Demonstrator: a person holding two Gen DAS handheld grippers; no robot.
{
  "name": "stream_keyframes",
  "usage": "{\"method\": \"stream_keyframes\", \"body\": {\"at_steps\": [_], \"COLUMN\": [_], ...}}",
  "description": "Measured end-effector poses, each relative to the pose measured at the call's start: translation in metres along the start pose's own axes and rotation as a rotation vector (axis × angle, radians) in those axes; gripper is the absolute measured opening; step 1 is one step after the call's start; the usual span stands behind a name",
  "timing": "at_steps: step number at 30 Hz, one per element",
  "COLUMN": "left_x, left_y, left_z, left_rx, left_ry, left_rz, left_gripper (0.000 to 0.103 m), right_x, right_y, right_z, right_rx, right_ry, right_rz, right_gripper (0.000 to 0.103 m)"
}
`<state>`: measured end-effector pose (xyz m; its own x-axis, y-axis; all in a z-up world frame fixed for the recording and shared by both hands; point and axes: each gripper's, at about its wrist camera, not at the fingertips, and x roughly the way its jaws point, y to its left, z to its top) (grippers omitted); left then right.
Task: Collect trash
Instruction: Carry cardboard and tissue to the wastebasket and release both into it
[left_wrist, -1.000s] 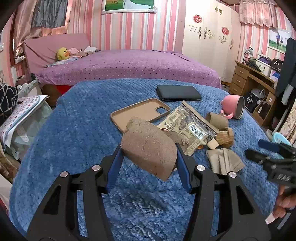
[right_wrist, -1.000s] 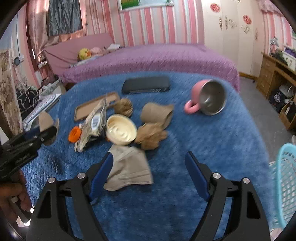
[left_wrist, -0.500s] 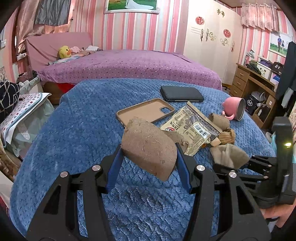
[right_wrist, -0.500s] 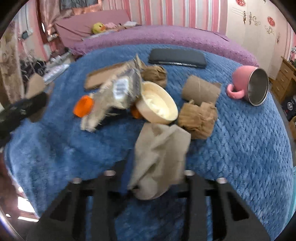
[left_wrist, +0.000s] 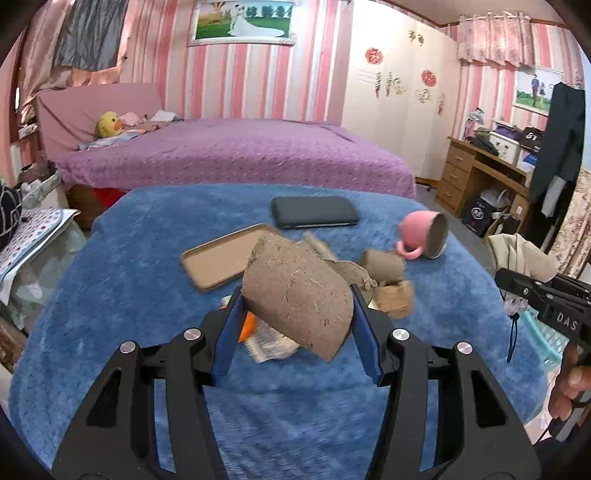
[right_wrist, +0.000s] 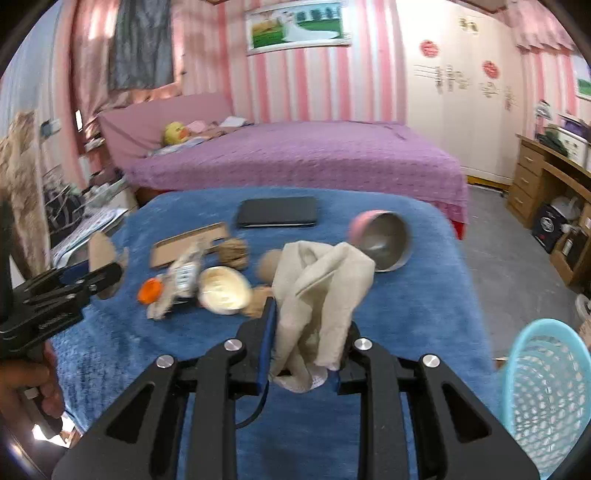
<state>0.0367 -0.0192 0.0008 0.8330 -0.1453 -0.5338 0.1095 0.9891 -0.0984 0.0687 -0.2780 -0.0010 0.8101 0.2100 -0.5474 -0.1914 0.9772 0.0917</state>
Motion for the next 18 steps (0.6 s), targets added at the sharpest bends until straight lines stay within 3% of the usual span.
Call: {"method": "stream_keyframes", "body": {"at_steps": [13,18], "left_x": [0.007,0.014], "left_y": [-0.097,-0.131], "left_z": [0.007,0.005], "left_rx": [0.052,0.069], "left_ry": [-0.034,-0.023], "left_rz": [-0.145,-0.194], "left_gripper": [0.053,0.053], "right_x": [-0.050,-0.059], "right_y": [-0.138,-0.173], "right_z": [-0.017,-0.025], "right_rx": [0.119,0.174], "right_ry": [-0.039,-0.041], "right_rz": [-0.224,-0.276], "right_gripper": [0.025,0.025]}}
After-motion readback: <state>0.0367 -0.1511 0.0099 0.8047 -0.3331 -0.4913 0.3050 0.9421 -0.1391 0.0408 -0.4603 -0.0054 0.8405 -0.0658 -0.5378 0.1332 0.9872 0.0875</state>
